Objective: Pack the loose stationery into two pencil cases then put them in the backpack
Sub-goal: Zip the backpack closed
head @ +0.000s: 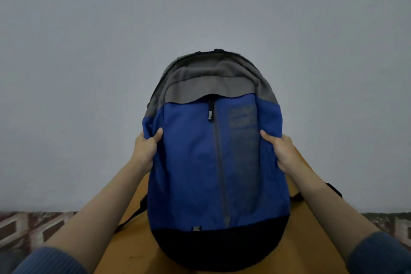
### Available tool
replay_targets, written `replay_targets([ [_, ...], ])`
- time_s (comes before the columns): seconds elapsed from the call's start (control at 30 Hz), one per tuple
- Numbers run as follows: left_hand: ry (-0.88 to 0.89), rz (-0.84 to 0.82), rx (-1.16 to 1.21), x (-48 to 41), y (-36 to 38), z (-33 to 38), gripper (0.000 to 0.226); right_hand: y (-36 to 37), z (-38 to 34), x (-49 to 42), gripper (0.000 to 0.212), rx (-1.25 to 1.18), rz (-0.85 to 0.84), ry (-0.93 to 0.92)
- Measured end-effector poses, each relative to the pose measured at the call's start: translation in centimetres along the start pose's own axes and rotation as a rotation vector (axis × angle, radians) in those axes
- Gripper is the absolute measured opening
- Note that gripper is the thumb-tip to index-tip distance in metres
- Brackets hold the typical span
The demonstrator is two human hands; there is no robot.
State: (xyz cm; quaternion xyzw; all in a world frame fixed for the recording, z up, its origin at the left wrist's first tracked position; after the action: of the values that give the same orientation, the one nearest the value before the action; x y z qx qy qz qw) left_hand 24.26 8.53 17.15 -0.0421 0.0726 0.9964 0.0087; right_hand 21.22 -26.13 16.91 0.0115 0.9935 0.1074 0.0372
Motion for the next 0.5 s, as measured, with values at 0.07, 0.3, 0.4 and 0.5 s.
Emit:
replay_targets([
  [0.07, 0.040, -0.001, 0.026, 0.1, 0.0, 1.2, 0.022, -0.1, -1.1, 0.2, 0.007, -0.017, -0.008, -0.038],
  [0.3, 0.042, -0.045, 0.017, 1.0, 0.0, 1.1, 0.027, 0.3, -1.1, 1.2, 0.011, -0.052, -0.108, -0.068],
  [0.4, -0.024, -0.181, -0.018, 2.5, 1.4, -0.7, 0.040, 0.8, 0.3, 1.8, 0.017, -0.015, -0.187, -0.057],
  [0.5, -0.099, -0.304, -0.035, 4.2, 2.7, -3.8, 0.053, 1.4, 1.9, 2.4, 0.058, -0.018, -0.275, -0.033],
])
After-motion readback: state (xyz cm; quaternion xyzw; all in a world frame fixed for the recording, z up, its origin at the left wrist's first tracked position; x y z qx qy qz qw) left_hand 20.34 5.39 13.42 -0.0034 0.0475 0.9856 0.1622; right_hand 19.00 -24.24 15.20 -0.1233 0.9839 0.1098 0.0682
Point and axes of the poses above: each hand's wrist, its own x-axis away from the middle knuckle, its own y-axis out of the palm, z = x × y, the point moved 9 cm from there along -x, towards the middle knuckle, and after that the axes turned 15 degrees about -z, right-handed, at the moved point
